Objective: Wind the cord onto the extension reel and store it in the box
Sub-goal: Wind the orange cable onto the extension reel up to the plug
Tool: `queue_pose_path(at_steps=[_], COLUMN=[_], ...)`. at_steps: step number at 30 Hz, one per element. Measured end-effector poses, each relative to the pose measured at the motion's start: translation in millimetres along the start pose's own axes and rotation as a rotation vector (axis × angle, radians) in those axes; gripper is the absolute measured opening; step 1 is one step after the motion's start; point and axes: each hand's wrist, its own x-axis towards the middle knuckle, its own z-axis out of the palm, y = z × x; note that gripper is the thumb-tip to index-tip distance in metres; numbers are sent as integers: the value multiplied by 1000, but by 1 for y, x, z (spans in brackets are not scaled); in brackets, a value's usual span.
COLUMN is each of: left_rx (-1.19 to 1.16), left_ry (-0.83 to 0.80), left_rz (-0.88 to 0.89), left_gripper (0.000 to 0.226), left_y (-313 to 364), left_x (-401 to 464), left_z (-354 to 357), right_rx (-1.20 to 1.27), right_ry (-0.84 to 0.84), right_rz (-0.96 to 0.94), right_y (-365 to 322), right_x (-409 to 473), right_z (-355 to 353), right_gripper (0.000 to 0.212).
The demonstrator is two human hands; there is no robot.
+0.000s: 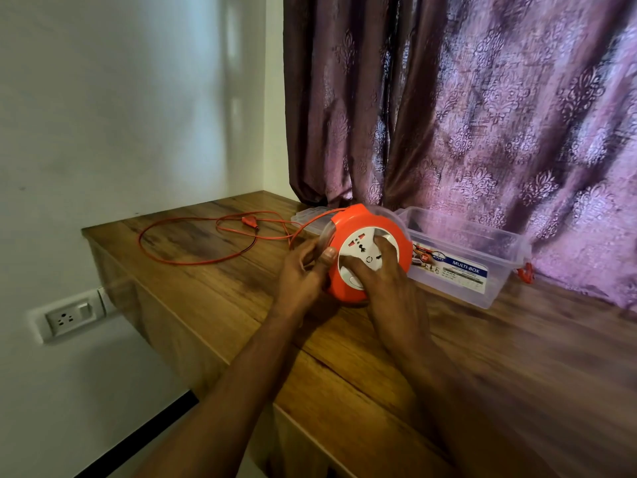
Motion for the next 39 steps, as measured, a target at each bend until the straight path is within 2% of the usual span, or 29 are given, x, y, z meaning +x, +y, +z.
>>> queue_pose_path(at_steps=[5,8,15,25,29,33,39], left_rx=[-22,-20,-17,1,7,-20,-30], left_ry=[18,8,-34,-80,-50,24,25], left_rz=[-9,-4,13,-3,-17,-1,-15], left_gripper=[22,26,16,20,24,16,25], left_y=[-3,-4,1,3,1,1,6], left_x=[0,0,-3,-5,-4,-1,-4], left_z=[2,1,2,4,4,1,0], right_rx=[19,32,39,228,224,129,7], right_ry=[16,66,112,187,244,298,121], right_rz=[55,76,165,345,259,133,-55], right_y=[4,6,7,6,7,5,-1], right_x=[-2,-2,0,2,0,0,0], right_z=[1,4,4,2,4,5,1], right_gripper=[64,60,58,59,50,48,61])
